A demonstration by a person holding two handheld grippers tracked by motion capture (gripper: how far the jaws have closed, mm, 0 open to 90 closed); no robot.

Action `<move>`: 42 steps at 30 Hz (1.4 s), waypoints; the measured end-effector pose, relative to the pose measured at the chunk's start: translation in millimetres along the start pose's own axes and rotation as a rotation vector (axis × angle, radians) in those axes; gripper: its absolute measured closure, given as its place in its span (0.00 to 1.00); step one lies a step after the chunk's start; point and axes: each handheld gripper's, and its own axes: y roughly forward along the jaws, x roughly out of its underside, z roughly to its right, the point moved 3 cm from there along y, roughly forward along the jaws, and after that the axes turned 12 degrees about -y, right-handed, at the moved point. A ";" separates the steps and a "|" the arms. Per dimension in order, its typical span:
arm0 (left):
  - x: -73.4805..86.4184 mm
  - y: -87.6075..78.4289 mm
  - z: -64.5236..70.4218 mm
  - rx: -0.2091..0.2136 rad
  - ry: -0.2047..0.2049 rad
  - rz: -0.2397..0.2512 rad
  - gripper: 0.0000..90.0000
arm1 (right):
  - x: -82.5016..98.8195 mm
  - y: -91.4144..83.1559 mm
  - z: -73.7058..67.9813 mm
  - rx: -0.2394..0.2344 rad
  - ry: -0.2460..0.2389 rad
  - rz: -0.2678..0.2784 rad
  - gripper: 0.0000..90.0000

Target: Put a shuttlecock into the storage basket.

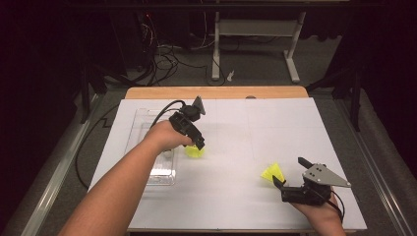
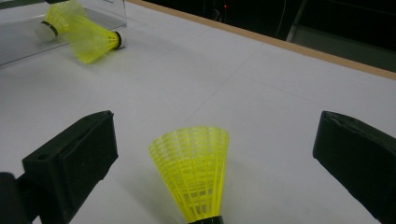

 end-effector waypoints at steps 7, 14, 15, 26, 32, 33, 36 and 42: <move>-2.4 9.8 -3.1 -0.012 0.015 -0.020 0.35 | 0.3 -0.2 0.3 0.000 0.002 -0.001 0.00; -1.9 18.7 -7.0 -0.032 0.018 -0.039 0.42 | 0.2 -0.4 0.2 -0.001 0.002 0.000 0.00; -1.9 19.6 -8.0 -0.034 0.022 -0.046 0.44 | 0.2 -0.4 0.2 -0.001 0.002 0.000 0.00; -5.3 30.2 -6.6 -0.064 0.031 -0.061 0.54 | 0.0 -1.2 0.0 -0.002 -0.001 0.001 0.01; -7.3 34.6 -8.0 -0.078 0.024 -0.063 0.61 | 0.5 -1.1 0.2 -0.002 0.001 0.000 0.01; -7.5 35.6 -8.4 -0.081 0.023 -0.064 0.63 | 0.5 -1.1 0.3 -0.001 0.001 0.000 0.00; -8.1 37.0 -9.1 -0.086 0.023 -0.064 0.67 | 0.7 -0.9 0.4 -0.001 0.000 -0.001 0.00; -9.0 39.3 -9.4 -0.092 0.026 -0.061 0.72 | 0.9 -0.6 0.0 -0.002 0.001 -0.004 0.01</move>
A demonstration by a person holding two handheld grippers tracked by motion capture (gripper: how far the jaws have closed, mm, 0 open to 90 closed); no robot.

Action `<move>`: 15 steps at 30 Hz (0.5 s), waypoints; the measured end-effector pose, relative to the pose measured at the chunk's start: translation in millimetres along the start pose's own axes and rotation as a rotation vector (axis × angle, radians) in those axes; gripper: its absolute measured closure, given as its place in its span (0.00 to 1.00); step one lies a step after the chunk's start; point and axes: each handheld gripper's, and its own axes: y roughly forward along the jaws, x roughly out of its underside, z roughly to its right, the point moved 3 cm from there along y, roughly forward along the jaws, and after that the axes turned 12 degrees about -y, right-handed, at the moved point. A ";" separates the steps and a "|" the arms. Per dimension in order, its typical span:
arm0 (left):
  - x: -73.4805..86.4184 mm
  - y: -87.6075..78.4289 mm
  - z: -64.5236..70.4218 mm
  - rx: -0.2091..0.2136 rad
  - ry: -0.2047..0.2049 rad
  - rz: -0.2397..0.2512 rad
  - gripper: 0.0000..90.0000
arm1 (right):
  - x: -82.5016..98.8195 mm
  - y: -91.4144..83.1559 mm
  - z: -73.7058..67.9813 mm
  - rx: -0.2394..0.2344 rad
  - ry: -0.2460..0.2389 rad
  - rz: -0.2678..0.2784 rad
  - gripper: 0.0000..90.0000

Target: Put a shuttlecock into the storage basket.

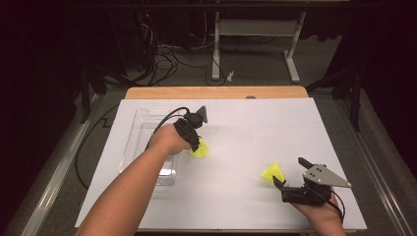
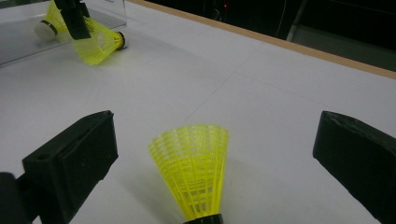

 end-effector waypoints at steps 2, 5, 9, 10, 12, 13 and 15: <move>-0.3 0.6 -0.4 -0.003 -0.004 0.001 0.75 | 0.1 0.1 0.2 0.000 0.000 0.000 0.01; -0.4 1.4 -0.2 0.000 -0.012 0.002 0.77 | 0.2 0.1 0.0 0.000 0.001 0.000 0.00; -0.5 1.4 -0.3 -0.005 -0.020 0.003 0.81 | 0.3 0.2 0.1 0.000 0.000 0.000 0.01; -0.4 1.3 -0.5 -0.007 -0.021 0.003 0.82 | 0.2 0.1 0.0 0.000 0.000 0.000 0.01; -0.2 0.7 -1.7 -0.023 -0.029 0.009 0.86 | 0.1 -0.1 0.1 0.000 -0.001 0.001 0.00; 0.0 0.2 -2.3 -0.027 -0.032 0.011 0.89 | 0.1 -0.1 0.2 0.001 -0.001 0.001 0.00; 0.4 -0.8 -3.5 -0.040 -0.036 0.024 0.93 | 0.1 -0.1 0.3 0.001 -0.002 0.000 0.01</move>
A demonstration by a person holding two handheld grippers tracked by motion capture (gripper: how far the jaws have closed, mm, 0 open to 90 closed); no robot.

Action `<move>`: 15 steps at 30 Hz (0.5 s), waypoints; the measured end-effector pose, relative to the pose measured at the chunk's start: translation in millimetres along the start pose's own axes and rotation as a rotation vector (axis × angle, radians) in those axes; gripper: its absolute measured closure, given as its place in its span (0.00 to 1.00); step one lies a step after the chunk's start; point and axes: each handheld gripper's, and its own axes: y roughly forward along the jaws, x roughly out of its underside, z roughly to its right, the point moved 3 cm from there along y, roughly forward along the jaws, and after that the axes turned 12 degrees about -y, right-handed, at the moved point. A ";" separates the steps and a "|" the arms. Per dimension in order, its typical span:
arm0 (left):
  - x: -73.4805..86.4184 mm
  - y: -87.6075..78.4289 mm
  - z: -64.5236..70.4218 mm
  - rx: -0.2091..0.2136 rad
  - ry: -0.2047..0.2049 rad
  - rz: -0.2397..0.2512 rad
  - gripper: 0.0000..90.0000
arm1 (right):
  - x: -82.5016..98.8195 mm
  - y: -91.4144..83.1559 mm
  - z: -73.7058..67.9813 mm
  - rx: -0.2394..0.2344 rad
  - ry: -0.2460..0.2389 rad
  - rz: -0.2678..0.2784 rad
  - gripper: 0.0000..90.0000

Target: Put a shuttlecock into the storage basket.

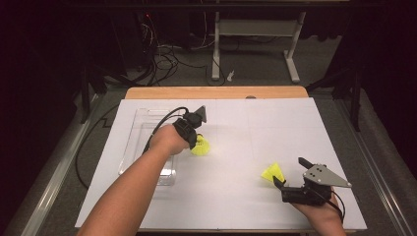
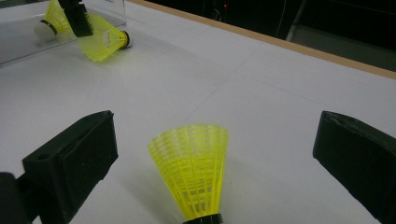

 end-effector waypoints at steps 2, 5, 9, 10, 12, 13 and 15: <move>0.4 -2.1 -1.3 -0.010 0.000 0.018 0.98 | -0.1 -0.1 0.0 0.000 -0.001 0.000 0.01; 1.3 -5.6 -1.5 -0.004 0.004 0.033 0.99 | -0.1 -0.1 0.1 0.001 -0.001 0.000 0.01; 3.7 -11.3 -0.4 0.020 0.010 0.042 1.00 | -0.2 -0.1 -0.1 0.001 -0.001 0.000 0.01; 4.5 -13.1 -0.3 0.022 0.009 0.049 1.00 | -0.3 0.0 -0.2 0.000 -0.002 0.000 0.01; 6.1 -16.6 0.2 0.034 0.010 0.053 1.00 | -0.5 0.0 -0.5 -0.001 -0.004 0.000 0.01; 6.7 -18.0 0.1 0.034 0.011 0.054 1.00 | -0.6 0.0 -0.6 -0.001 -0.004 0.000 0.01; 9.1 -21.5 1.3 0.051 0.018 0.054 1.00 | -0.7 -0.1 -0.8 0.000 -0.004 0.000 0.00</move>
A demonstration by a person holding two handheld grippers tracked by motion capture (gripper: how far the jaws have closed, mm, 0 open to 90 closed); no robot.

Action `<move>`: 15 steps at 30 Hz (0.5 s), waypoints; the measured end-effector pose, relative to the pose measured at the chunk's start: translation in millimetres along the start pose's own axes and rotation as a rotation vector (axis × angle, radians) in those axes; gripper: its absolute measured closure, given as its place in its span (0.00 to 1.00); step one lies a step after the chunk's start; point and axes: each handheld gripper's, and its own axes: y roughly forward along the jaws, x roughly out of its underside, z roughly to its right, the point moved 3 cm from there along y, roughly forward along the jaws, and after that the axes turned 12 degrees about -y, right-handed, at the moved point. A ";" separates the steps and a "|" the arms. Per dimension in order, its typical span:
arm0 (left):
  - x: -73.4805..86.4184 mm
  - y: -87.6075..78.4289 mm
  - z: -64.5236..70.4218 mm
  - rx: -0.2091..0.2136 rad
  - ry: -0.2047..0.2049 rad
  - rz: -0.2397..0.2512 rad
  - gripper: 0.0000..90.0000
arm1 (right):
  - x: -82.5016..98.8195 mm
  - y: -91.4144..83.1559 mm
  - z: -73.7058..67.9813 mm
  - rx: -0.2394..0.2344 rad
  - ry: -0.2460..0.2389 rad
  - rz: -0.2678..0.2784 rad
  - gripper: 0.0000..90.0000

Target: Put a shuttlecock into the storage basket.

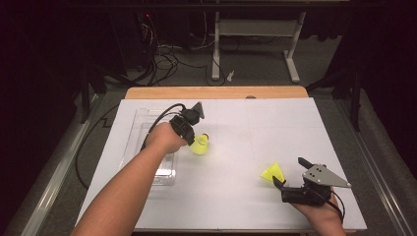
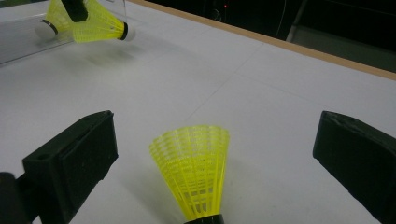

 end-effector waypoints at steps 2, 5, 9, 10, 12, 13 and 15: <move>1.7 -3.1 0.6 0.005 -0.001 0.004 1.00 | -0.3 -0.2 -0.2 0.000 -0.002 0.000 0.00; 4.1 -7.3 1.2 0.004 0.000 0.004 1.00 | -0.5 -0.3 -0.4 0.001 -0.002 0.001 0.01; 7.9 -12.6 4.2 0.016 0.012 0.011 1.00 | -0.6 -0.2 -0.7 0.001 -0.002 0.001 0.01; 8.4 -13.1 4.7 0.015 0.014 0.010 1.00 | -0.7 -0.2 -0.7 0.001 -0.003 0.001 0.01; 10.8 -14.9 7.3 0.014 0.021 0.005 1.00 | -0.7 -0.2 -0.9 0.001 -0.004 0.001 0.00; 11.9 -15.8 8.3 0.010 0.026 0.006 1.00 | -0.8 -0.1 -1.0 0.000 -0.003 0.001 0.01; 14.2 -17.7 10.5 0.011 0.032 0.006 1.00 | -0.9 -0.1 -1.2 -0.001 -0.005 0.001 0.00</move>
